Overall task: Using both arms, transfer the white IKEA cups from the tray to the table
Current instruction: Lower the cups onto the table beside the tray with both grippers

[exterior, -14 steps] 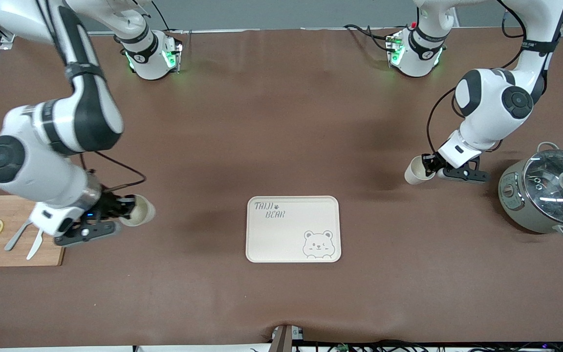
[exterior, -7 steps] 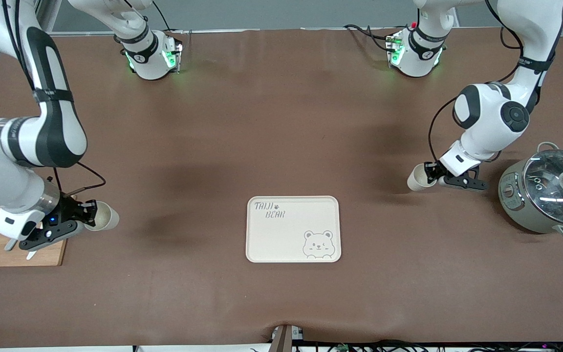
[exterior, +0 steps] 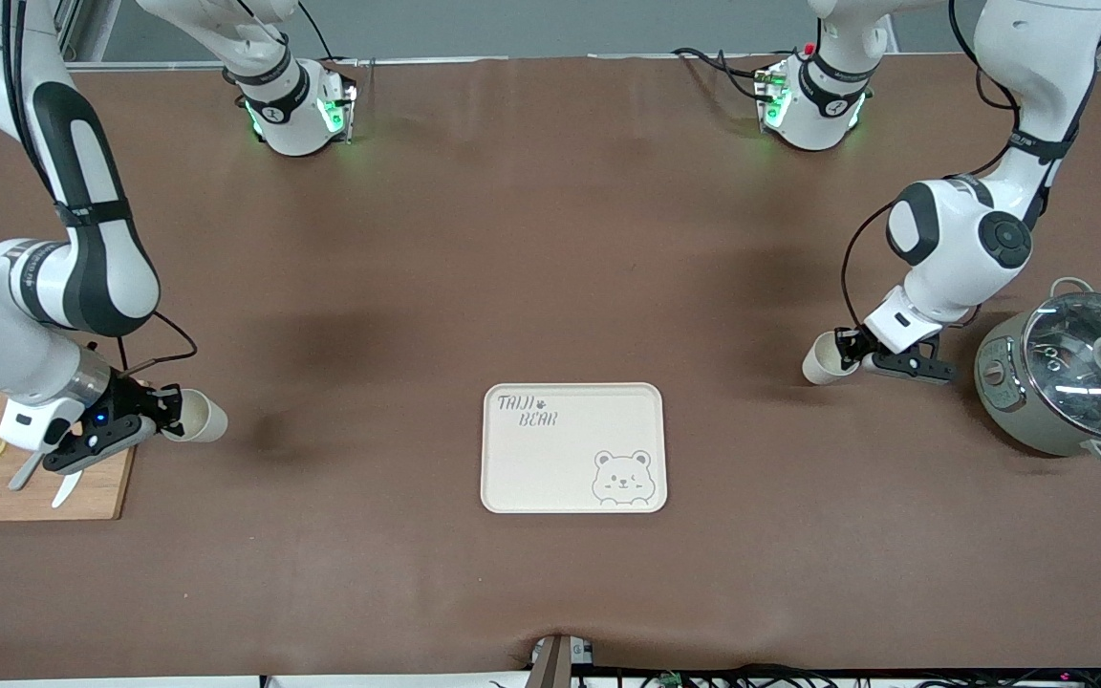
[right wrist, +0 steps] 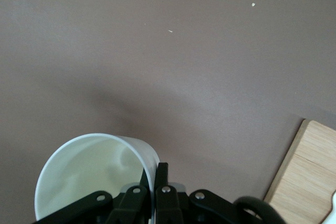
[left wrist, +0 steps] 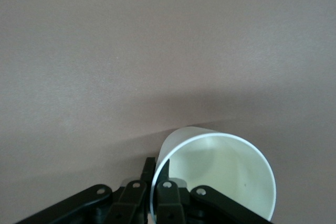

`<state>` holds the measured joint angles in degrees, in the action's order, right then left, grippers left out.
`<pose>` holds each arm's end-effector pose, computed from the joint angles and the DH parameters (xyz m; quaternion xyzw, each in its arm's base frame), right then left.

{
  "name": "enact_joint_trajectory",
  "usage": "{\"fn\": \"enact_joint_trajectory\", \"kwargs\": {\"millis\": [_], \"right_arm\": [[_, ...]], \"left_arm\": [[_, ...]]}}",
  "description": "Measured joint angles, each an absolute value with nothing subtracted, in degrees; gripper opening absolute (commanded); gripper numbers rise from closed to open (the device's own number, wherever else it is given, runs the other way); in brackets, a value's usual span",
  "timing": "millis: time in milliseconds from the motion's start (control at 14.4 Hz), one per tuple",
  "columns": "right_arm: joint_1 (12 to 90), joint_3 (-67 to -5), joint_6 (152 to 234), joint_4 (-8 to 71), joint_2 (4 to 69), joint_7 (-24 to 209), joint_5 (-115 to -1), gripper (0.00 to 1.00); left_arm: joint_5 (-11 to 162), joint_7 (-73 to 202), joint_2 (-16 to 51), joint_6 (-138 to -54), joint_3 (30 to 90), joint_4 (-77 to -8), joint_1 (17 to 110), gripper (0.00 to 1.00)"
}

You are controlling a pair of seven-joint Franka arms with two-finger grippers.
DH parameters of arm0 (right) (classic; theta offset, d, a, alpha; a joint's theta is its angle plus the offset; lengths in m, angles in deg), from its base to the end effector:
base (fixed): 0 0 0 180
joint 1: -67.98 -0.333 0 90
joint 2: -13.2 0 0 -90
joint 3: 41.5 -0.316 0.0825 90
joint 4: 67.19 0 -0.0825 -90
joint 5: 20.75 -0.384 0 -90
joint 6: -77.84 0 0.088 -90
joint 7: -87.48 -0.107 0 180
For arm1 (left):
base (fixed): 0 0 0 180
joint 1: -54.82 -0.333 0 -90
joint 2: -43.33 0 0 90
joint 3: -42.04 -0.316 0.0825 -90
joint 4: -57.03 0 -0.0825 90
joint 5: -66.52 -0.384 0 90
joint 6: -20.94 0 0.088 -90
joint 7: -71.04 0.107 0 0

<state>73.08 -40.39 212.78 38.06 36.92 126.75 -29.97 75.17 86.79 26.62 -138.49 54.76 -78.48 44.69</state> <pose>0.6484 -0.0674 0.3147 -0.9695 -0.2328 -0.0697 0.0314 0.5225 -0.0194 0.2186 0.9924 -0.0840 0.0709 0.0546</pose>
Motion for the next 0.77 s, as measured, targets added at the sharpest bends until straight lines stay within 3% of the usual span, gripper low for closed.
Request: {"fn": "enact_joint_trajectory", "kwargs": {"millis": [139,209,279,766], "right_arm": [[73.36,-40.41,215.95,39.74,37.35,127.47,-30.25,0.0],[73.36,-40.53,217.7,40.71,37.68,127.51,-30.39,0.0],[73.35,-40.74,218.85,41.46,38.08,127.54,-30.82,0.0],[73.07,-41.57,222.9,42.15,41.3,127.55,-32.32,0.0]], "left_arm": [[75.17,86.94,26.09,-138.93,54.76,-78.31,44.56,0.0],[75.17,87.0,26.08,-138.93,54.76,-78.25,44.49,0.68],[75.17,87.08,26.07,-138.94,54.75,-78.24,44.44,1.0],[75.17,87.71,25.98,-138.95,54.75,-78.06,44.28,1.0]]}}
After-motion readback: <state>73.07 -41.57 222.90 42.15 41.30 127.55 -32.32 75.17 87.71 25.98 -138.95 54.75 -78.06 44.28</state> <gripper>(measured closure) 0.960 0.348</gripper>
